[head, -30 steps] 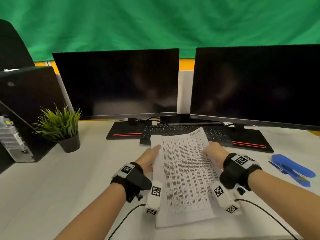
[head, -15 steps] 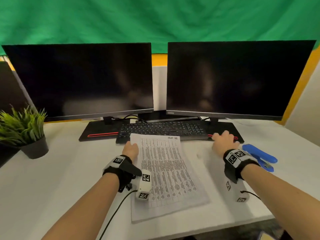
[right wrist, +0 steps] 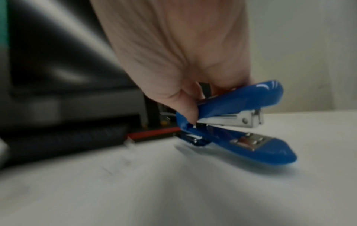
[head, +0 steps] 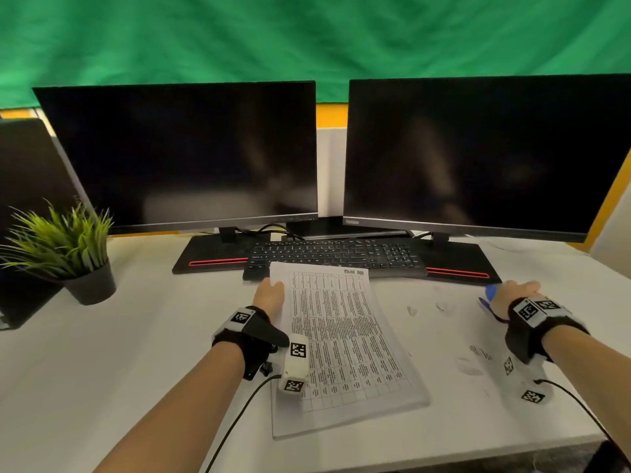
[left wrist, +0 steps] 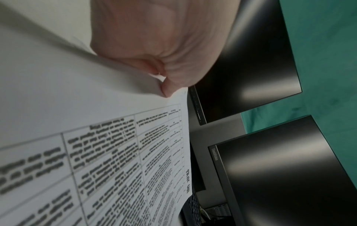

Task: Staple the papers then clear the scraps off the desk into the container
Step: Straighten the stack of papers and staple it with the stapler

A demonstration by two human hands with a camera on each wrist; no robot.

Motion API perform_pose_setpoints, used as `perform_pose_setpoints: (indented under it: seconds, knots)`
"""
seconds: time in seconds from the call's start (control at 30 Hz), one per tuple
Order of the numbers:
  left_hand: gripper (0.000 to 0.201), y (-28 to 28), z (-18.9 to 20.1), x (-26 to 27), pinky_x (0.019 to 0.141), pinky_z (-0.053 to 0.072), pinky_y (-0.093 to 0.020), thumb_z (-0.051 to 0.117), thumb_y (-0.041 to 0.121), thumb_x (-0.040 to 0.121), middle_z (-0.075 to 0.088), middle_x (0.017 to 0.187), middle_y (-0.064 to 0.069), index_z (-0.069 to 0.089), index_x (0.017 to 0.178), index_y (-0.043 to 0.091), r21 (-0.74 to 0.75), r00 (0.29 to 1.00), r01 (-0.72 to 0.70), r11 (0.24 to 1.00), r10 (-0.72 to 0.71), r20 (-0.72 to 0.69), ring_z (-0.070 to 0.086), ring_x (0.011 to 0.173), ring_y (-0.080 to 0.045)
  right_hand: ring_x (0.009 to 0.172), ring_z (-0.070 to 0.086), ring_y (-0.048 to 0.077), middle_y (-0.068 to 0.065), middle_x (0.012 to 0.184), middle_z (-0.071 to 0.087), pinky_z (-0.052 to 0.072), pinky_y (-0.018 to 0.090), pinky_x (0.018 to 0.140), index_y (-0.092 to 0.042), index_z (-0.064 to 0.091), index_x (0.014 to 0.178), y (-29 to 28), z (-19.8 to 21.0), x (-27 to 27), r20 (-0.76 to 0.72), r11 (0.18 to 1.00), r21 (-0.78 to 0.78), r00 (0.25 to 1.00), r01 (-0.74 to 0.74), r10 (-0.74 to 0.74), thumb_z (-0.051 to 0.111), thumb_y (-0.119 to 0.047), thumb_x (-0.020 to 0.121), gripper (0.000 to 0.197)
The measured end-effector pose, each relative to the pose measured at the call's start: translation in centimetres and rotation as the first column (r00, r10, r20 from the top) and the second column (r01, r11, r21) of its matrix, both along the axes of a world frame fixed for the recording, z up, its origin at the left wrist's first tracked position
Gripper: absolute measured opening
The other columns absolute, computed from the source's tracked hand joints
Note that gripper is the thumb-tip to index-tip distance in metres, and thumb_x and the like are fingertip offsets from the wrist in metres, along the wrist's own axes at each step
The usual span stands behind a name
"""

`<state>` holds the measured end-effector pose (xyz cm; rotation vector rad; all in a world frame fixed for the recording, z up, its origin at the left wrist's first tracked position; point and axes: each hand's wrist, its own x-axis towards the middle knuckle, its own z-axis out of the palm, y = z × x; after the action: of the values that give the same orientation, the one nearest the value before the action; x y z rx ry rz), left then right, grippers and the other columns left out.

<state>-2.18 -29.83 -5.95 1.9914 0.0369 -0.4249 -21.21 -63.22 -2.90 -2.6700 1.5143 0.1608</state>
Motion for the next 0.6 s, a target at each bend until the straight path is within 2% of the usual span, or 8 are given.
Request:
perform_pose_setpoints:
  seconds: [0.07,0.13,0.2,0.27,0.33,0.4,0.5,0.6]
  knots:
    - [0.044,0.1,0.0,0.0,0.109,0.039,-0.048,0.034,0.021,0.097,0.051,0.138,-0.014,0.041,0.138,0.006,-0.035,1.0,0.002,0.999,-0.002,0.007,0.05,0.125,-0.032,0.09,0.055,0.029,0.007,0.075,0.062,0.045,0.033,0.084,-0.007,0.055,0.084,1.1,2.3,1.3,0.134,0.993,0.037,0.986,-0.109,0.103,0.042,-0.017,0.094,0.02]
    - [0.043,0.3,0.6,-0.3,0.109,0.038,-0.048,0.034,0.021,0.098,0.05,0.139,-0.013,0.04,0.139,0.007,-0.063,1.0,0.0,0.998,0.001,0.012,0.049,0.126,-0.031,0.08,0.056,0.032,0.009,0.05,0.057,0.044,0.03,0.069,0.0,0.053,0.071,2.2,4.4,3.1,0.463,0.963,0.213,0.885,-0.167,0.051,0.049,-0.011,0.089,0.022]
    - [0.044,0.4,1.0,-0.7,0.11,0.037,-0.048,0.033,0.021,0.099,0.049,0.14,-0.013,0.039,0.14,0.008,-0.081,1.0,-0.003,0.997,0.005,0.023,0.048,0.127,-0.031,0.09,0.062,0.038,0.02,0.078,0.065,0.046,0.036,0.077,0.003,0.06,0.081,4.2,5.8,5.3,0.748,0.844,0.467,0.627,-0.264,-0.217,0.058,-0.013,0.085,0.017]
    - [0.043,0.5,1.2,-1.1,0.11,0.038,-0.048,0.033,0.021,0.099,0.049,0.139,-0.013,0.039,0.139,0.008,-0.109,0.999,-0.002,0.994,0.006,0.04,0.049,0.127,-0.031,0.092,0.06,0.035,0.021,0.097,0.06,0.047,0.041,0.081,0.003,0.059,0.099,7.1,7.0,7.3,0.774,0.635,0.625,0.466,-0.453,-0.429,0.06,-0.014,0.086,0.022]
    - [0.042,0.6,1.2,-1.4,0.109,0.039,-0.048,0.032,0.022,0.098,0.052,0.137,-0.014,0.042,0.136,0.008,-0.127,0.997,0.004,0.992,0.006,0.071,0.051,0.124,-0.031,0.094,0.059,0.031,0.017,0.096,0.058,0.048,0.044,0.082,0.0,0.053,0.112,10.8,8.1,9.1,0.705,0.408,0.698,0.464,-0.589,-0.536,0.059,-0.014,0.089,0.028]
    - [0.041,0.8,1.3,-1.8,0.109,0.039,-0.048,0.032,0.022,0.098,0.052,0.136,-0.013,0.044,0.135,0.009,-0.134,0.995,0.005,0.991,0.009,0.102,0.051,0.124,-0.031,0.103,0.059,0.032,0.017,0.107,0.058,0.048,0.044,0.083,-0.002,0.048,0.123,14.2,8.5,10.8,0.674,0.287,0.707,0.492,-0.646,-0.552,0.06,-0.013,0.089,0.038]
    - [0.041,1.2,1.8,-2.3,0.109,0.039,-0.047,0.033,0.022,0.099,0.051,0.136,-0.011,0.042,0.137,0.011,-0.167,0.994,-0.015,0.986,0.033,0.106,0.05,0.125,-0.029,0.09,0.062,0.029,0.018,0.106,0.058,0.05,0.044,0.073,0.003,0.046,0.122,17.9,7.9,13.3,0.705,0.288,0.672,0.471,-0.682,-0.53,0.062,-0.009,0.087,0.04]
    - [0.038,1.4,1.9,-2.6,0.107,0.041,-0.048,0.034,0.022,0.098,0.055,0.132,-0.011,0.044,0.133,0.013,-0.207,0.991,-0.01,0.978,0.038,0.13,0.054,0.12,-0.029,0.078,0.061,0.023,0.014,0.095,0.06,0.052,0.043,0.075,0.002,0.045,0.123,20.1,7.3,15.5,0.72,0.314,0.654,0.44,-0.688,-0.536,0.064,-0.008,0.084,0.044]
